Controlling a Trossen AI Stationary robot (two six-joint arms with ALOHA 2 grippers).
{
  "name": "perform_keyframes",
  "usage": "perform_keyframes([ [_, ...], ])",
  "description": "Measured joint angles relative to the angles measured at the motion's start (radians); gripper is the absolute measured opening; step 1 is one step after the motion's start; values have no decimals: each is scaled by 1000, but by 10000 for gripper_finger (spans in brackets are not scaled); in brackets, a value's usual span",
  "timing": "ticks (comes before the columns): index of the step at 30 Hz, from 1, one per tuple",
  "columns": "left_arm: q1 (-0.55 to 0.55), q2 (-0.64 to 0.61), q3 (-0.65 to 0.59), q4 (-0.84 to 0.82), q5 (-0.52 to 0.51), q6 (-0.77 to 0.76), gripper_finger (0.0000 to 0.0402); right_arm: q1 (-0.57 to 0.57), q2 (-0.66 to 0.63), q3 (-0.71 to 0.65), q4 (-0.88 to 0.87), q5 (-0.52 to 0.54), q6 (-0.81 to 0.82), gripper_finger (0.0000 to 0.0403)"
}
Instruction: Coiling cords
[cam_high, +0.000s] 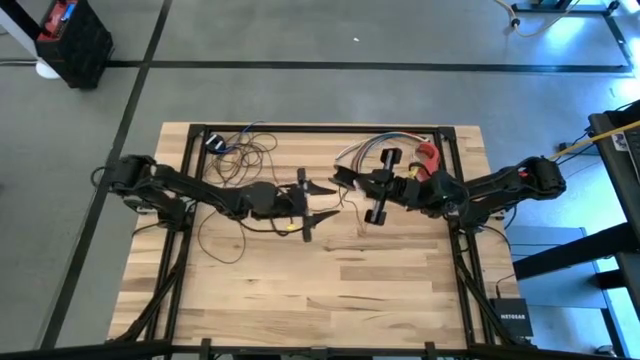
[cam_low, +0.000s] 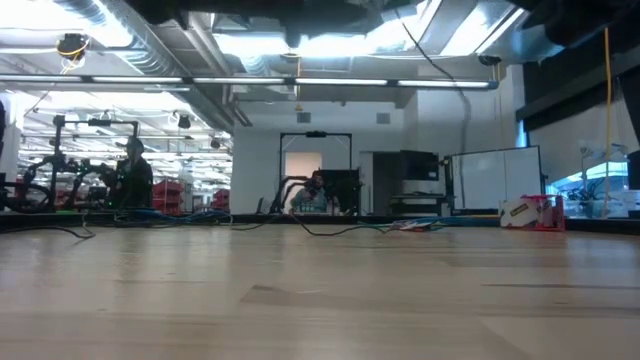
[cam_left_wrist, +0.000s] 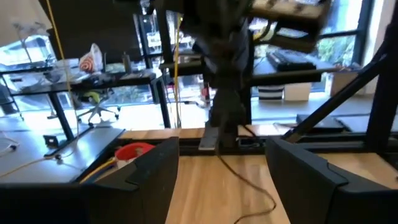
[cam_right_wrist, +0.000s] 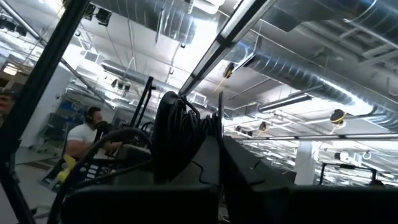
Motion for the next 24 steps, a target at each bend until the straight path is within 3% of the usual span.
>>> perform_keyframes([
  [3,-1,59,47,0,-8,0,233,16,0,0,-4,1,-25,3],
  [8,-2,143,119,-5,-113,12,233,16,0,6,-16,0,-72,4],
  [15,-3,170,154,-17,-144,19,223,14,0,6,-51,0,-79,8],
  [19,-18,167,154,-40,-223,57,178,14,0,6,-53,0,-80,8],
  [24,-26,166,154,-32,-261,125,93,14,0,6,-51,-10,-80,11],
])
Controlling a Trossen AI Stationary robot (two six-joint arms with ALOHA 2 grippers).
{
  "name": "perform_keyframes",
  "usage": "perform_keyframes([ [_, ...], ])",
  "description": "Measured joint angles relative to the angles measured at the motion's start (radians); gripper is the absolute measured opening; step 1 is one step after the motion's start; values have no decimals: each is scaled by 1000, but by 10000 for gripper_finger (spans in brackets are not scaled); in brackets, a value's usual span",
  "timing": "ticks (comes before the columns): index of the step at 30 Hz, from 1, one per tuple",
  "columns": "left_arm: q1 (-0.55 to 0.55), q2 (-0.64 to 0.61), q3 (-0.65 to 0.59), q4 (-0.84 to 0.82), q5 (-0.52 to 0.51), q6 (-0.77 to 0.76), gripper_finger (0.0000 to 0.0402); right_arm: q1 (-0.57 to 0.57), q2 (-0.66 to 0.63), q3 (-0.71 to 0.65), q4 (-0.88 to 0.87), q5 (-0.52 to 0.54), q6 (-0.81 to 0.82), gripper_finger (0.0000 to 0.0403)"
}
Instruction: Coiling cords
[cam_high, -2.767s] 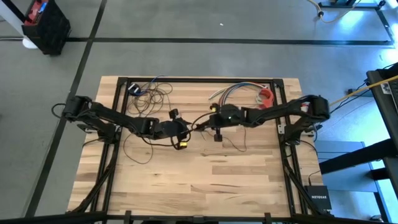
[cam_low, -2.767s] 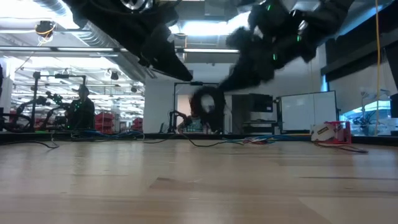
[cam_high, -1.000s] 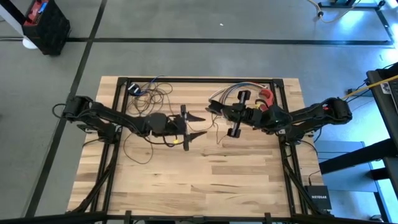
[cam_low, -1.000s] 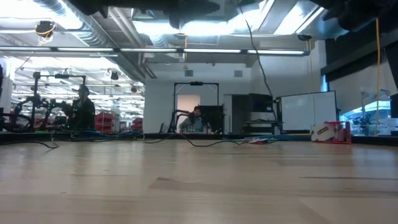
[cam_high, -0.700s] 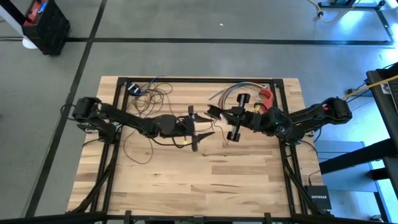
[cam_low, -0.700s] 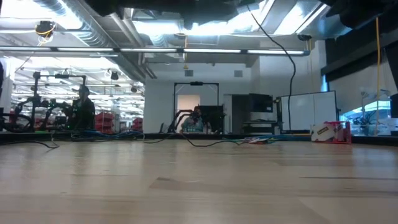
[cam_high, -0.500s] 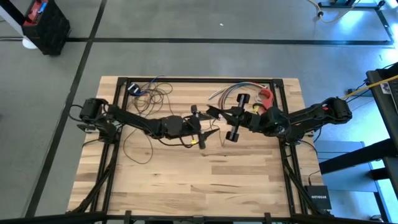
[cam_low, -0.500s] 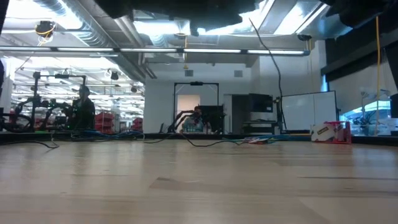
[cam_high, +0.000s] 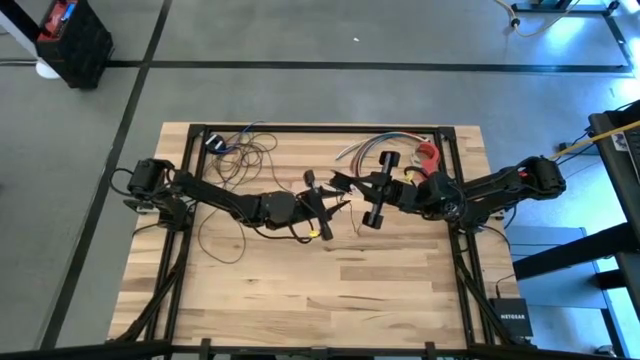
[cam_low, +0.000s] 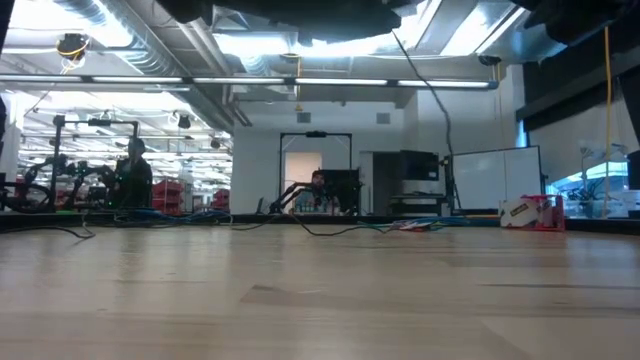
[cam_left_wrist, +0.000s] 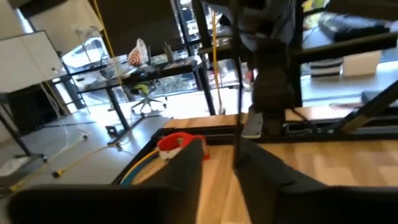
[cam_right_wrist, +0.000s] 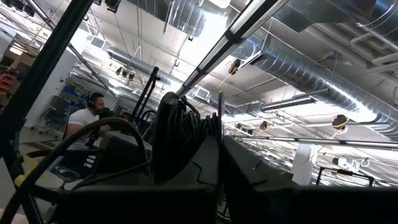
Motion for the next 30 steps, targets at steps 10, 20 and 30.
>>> perform_keyframes([
  [10,-11,-9,0,-137,-323,197,19,-1,0,-2,-6,0,-2,13],
  [20,-101,-117,-1,-144,-699,503,30,0,0,-2,-77,54,-137,5],
  [30,-115,-321,-1,-137,-808,672,30,-1,0,-1,-107,110,-190,7],
])
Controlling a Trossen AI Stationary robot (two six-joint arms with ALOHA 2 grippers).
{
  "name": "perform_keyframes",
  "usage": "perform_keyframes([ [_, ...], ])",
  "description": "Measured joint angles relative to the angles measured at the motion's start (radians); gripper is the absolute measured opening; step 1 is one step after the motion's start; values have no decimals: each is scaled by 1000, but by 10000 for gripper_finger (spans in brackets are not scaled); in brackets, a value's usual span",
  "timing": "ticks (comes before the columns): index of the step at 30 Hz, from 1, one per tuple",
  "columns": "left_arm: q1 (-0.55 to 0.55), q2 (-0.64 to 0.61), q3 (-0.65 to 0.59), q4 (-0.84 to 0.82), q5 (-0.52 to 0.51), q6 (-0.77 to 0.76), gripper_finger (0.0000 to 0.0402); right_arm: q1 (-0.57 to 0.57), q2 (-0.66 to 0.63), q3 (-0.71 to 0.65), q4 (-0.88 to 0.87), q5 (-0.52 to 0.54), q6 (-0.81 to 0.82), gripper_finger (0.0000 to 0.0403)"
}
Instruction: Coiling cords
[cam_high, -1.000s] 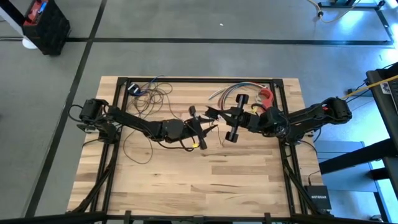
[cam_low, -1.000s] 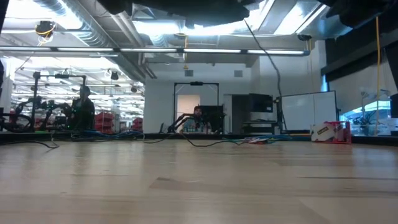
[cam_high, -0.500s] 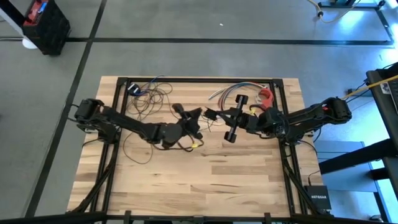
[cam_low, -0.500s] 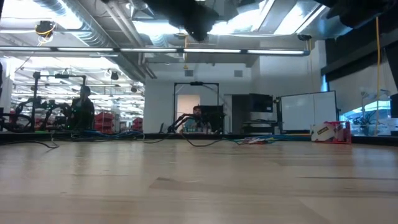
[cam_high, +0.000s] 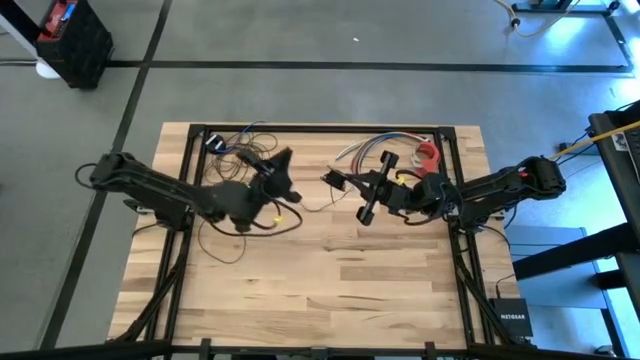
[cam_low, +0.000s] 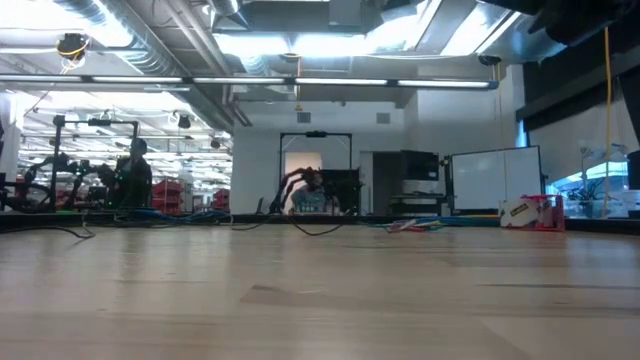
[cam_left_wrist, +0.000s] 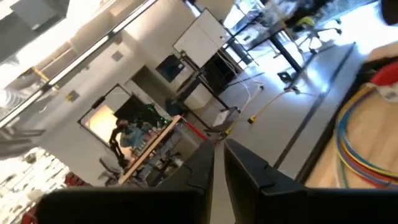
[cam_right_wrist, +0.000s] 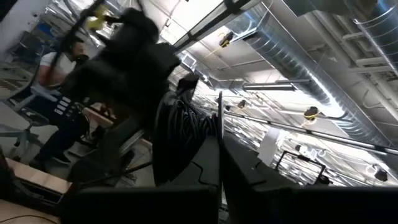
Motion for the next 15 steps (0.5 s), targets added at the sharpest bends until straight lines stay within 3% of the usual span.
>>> perform_keyframes([
  [6,-1,-64,0,-22,3,-17,30,0,0,0,-7,-45,-1,7],
  [9,-13,-68,0,-155,32,-162,30,0,0,0,-7,-47,-1,7],
  [11,-21,-67,0,-322,147,-327,31,0,0,0,-7,-47,-1,7],
  [15,3,-66,0,-590,484,-694,31,0,0,0,-7,-47,-2,7],
])
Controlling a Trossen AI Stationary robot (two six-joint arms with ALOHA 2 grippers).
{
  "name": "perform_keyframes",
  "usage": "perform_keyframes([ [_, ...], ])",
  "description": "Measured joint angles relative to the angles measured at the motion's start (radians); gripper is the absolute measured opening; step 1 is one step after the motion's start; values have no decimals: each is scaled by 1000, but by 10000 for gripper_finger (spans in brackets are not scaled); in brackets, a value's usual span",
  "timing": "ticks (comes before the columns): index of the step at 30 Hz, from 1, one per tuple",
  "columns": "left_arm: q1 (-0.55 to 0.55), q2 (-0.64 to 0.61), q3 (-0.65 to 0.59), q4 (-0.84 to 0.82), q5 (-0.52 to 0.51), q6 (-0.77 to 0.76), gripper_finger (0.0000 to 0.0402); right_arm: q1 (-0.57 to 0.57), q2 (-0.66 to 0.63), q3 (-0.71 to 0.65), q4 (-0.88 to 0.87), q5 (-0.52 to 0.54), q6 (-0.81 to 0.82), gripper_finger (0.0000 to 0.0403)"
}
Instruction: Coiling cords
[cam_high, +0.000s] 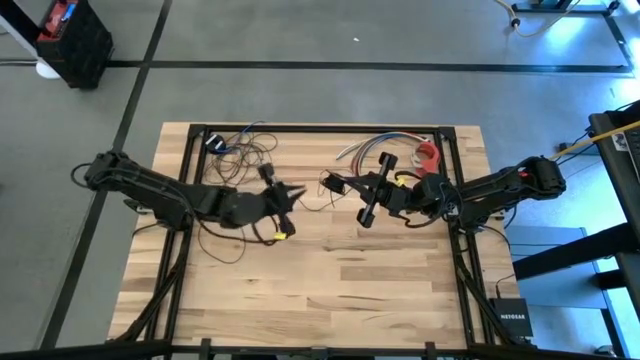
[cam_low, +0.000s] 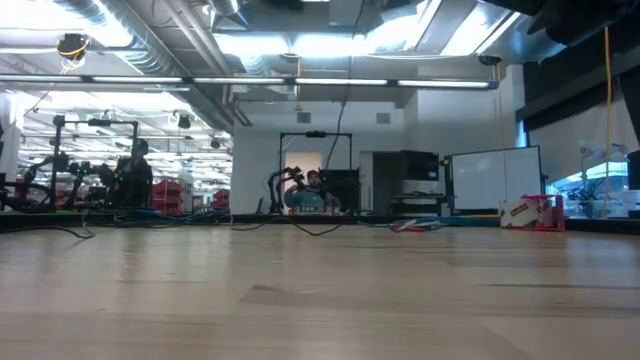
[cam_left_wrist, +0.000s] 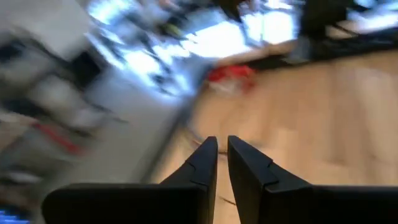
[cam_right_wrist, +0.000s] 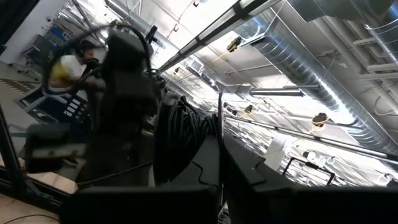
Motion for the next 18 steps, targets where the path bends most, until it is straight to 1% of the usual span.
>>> perform_keyframes([
  [2,31,5,0,-85,135,-107,32,0,0,0,0,0,-9,7],
  [4,64,27,-8,-105,219,-176,32,0,0,0,0,0,-16,7],
  [7,105,83,-22,-107,290,-210,33,0,0,0,0,0,-17,7],
  [9,126,122,-27,-106,305,-213,46,0,0,0,0,0,-18,7],
  [11,144,161,-27,-89,306,-211,70,0,0,0,0,1,-18,7],
  [13,155,188,-27,-64,320,-206,104,0,0,0,0,1,-18,7],
  [17,169,211,-27,11,403,-195,174,0,0,0,-2,2,-19,7],
  [18,171,218,-27,24,409,-190,188,0,0,0,-2,2,-19,7],
])
